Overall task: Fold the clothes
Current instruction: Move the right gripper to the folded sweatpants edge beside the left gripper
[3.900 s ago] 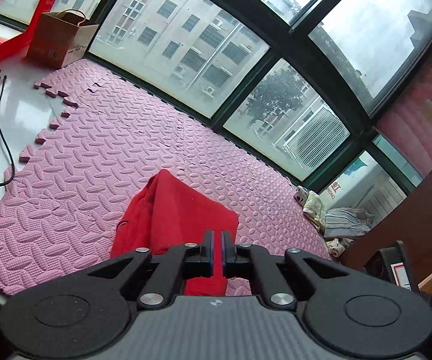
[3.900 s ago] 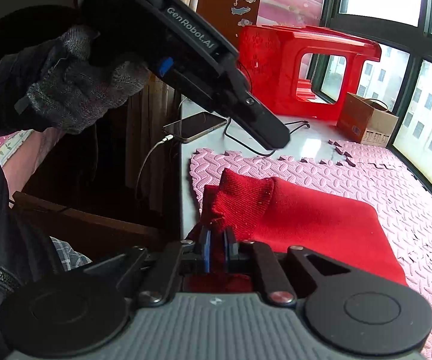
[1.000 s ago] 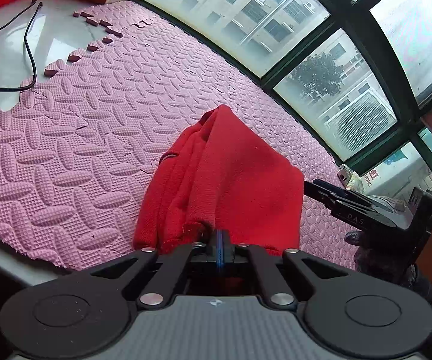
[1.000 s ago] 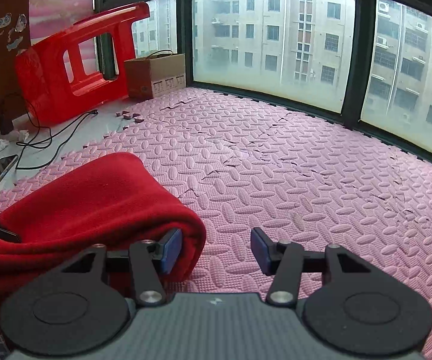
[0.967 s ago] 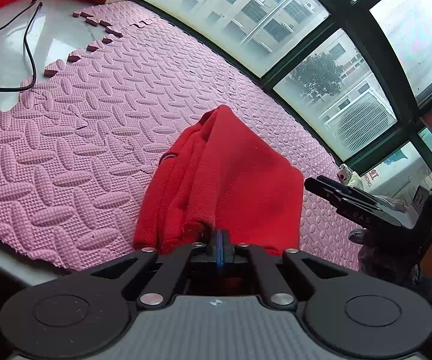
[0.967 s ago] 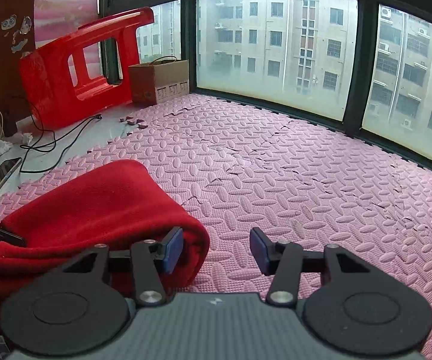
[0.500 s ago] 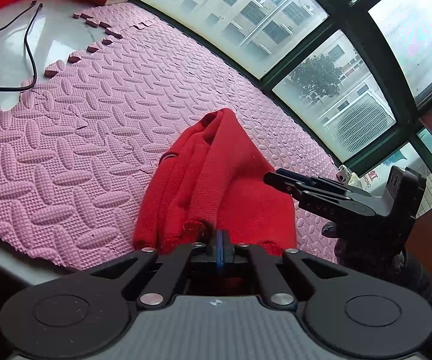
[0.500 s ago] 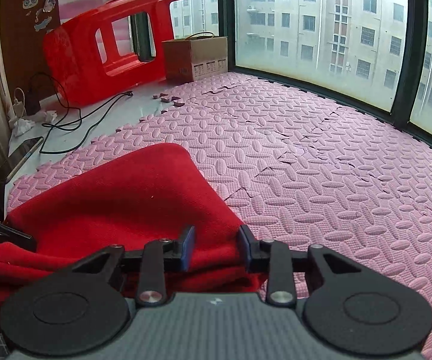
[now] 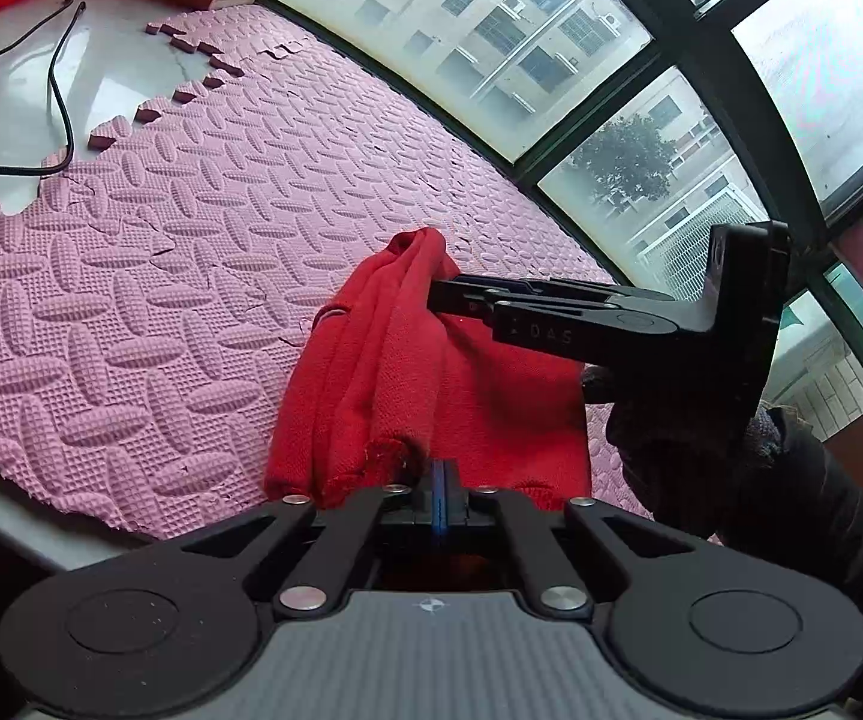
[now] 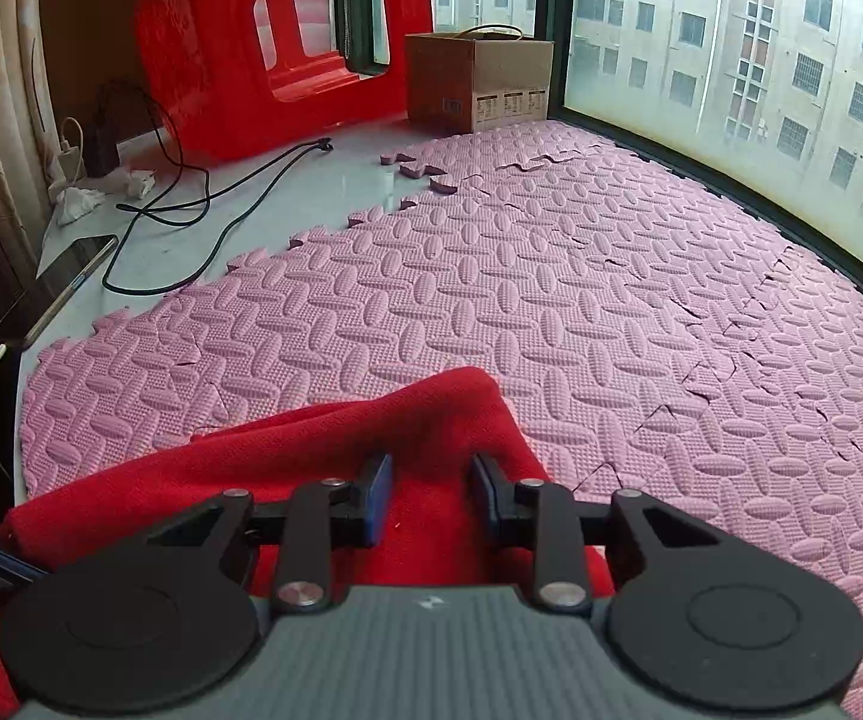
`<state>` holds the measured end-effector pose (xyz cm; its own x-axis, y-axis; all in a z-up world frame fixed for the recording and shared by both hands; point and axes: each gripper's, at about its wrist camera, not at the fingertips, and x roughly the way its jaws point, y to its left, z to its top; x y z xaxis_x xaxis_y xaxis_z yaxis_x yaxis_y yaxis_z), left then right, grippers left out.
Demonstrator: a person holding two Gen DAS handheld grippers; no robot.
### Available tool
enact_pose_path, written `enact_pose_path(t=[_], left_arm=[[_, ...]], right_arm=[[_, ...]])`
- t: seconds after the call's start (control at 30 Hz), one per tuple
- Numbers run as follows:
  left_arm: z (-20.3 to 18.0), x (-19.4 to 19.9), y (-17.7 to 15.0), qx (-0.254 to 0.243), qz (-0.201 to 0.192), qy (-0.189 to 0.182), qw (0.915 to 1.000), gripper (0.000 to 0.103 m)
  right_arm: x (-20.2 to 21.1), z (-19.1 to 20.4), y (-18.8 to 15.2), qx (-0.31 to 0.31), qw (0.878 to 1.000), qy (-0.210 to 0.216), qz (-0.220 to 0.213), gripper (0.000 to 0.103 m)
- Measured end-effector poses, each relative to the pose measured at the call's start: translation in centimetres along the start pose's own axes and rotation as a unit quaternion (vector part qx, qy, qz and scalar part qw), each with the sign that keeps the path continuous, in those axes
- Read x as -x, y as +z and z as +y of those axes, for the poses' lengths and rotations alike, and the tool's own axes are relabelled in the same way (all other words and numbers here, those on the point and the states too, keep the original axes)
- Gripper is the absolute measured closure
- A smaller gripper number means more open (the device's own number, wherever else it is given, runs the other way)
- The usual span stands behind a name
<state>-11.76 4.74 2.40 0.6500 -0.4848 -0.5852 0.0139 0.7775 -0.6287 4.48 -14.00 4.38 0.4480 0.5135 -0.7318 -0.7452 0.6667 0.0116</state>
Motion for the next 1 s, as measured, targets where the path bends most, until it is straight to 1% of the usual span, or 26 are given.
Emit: enact_pose_path(t=[0.1,0.23,0.27,0.33,0.4,0.57,0.7,1.0], left_arm=[[0.0,0.0,0.0,0.000,0.000,0.000,1.0000,0.100],[0.0,0.1,-0.1,0.003,-0.003,0.001,1.0000,0.100],[0.0,0.1,-0.1,0.004,-0.003,0.001,1.0000,0.100],[0.0,0.1,-0.1,0.005,-0.003,0.000,1.0000,0.100],[0.0,0.1,-0.1,0.005,-0.003,0.000,1.0000,0.100],[0.1,0.1,-0.2,0.007,-0.004,0.000,1.0000,0.100],[0.0,0.1,-0.1,0.008,-0.003,0.003,1.0000,0.100],[-0.1,0.1,-0.2,0.007,-0.003,0.005,1.0000,0.100]], right_arm=[[0.1,0.4,1.4,0.016,1.000,-0.001,-0.007,0.075],[-2.5,0.5,2.2,0.013,1.000,0.009,0.012,0.075],[-2.7,0.6,2.4,0.013,1.000,0.008,0.014,0.075],[-2.0,0.8,2.7,0.015,1.000,0.005,0.010,0.075],[-1.1,1.2,2.7,0.017,1.000,0.017,0.004,0.075],[-0.3,3.7,1.7,0.048,0.998,0.048,0.007,0.075],[-1.1,4.2,1.1,0.039,0.998,0.045,-0.002,0.075],[1.9,4.9,-0.8,0.047,0.997,0.055,-0.008,0.075]])
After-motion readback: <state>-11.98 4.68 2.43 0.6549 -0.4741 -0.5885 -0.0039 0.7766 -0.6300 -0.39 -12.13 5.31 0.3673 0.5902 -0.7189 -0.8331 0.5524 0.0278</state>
